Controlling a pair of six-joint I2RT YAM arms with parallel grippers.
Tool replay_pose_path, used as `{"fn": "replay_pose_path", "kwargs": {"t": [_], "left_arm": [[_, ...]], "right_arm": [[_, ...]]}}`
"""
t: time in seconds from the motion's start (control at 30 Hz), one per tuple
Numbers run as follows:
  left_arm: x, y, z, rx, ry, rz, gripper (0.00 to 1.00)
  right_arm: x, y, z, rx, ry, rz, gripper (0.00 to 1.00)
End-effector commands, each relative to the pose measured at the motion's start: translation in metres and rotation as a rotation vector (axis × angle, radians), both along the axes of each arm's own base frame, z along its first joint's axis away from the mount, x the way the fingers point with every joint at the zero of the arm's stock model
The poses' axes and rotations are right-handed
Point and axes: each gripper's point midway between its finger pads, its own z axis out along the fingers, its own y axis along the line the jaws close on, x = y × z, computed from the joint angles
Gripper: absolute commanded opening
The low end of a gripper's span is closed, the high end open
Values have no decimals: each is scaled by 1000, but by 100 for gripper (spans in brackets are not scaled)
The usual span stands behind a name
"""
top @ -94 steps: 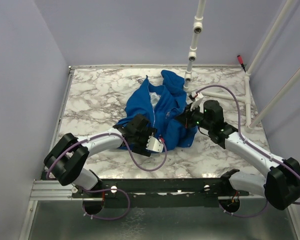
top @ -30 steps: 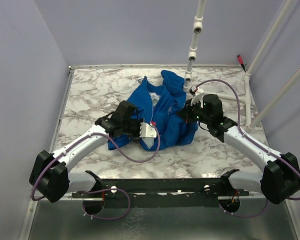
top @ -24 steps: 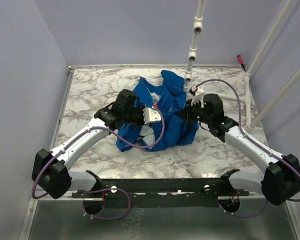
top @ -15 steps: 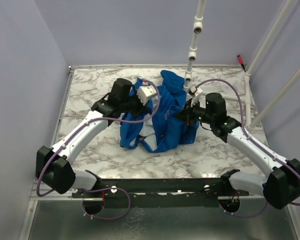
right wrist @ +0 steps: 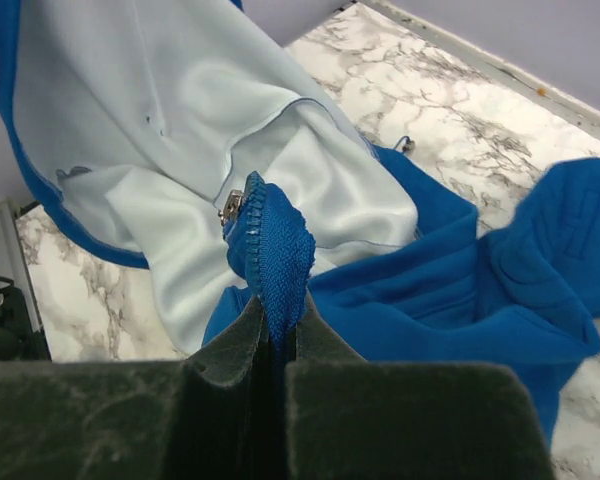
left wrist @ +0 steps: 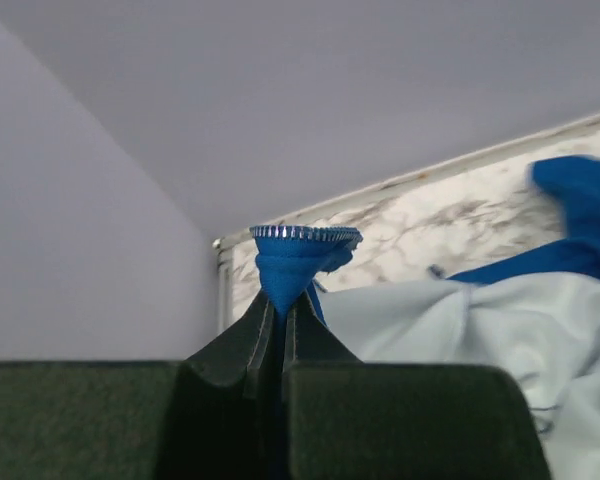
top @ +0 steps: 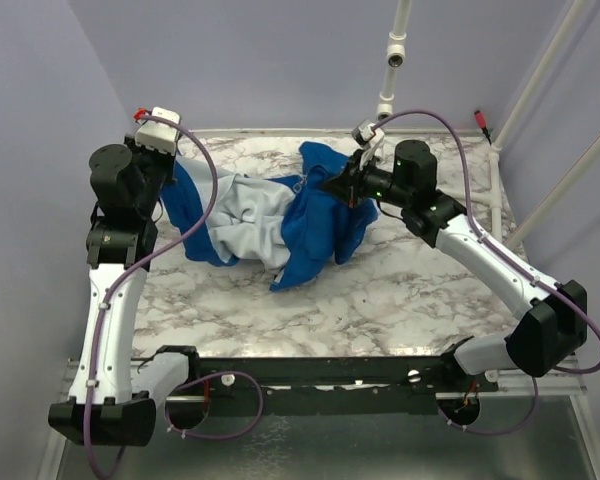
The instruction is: Zip up the jacket
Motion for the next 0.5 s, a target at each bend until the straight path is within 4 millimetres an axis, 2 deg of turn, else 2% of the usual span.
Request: {"fn": "replay_pose_path", "kwargs": {"t": [0.0, 0.1, 0.2, 0.33, 0.47], "left_arm": [[-43, -94, 1, -100, 34, -522, 0], [-67, -152, -41, -228, 190, -726, 0], [-84, -191, -66, -204, 269, -830, 0], [-94, -222, -80, -231, 358, -949, 0], [-97, -239, -92, -272, 447, -1019, 0]], "right_arm": [[-11, 2, -1, 0, -31, 42, 1], [-47, -3, -12, -5, -29, 143, 1], [-82, -6, -19, -6, -32, 266, 1], [-107, -10, -28, 6, -14, 341, 1], [-122, -14, -37, -9, -11, 388, 1]]}}
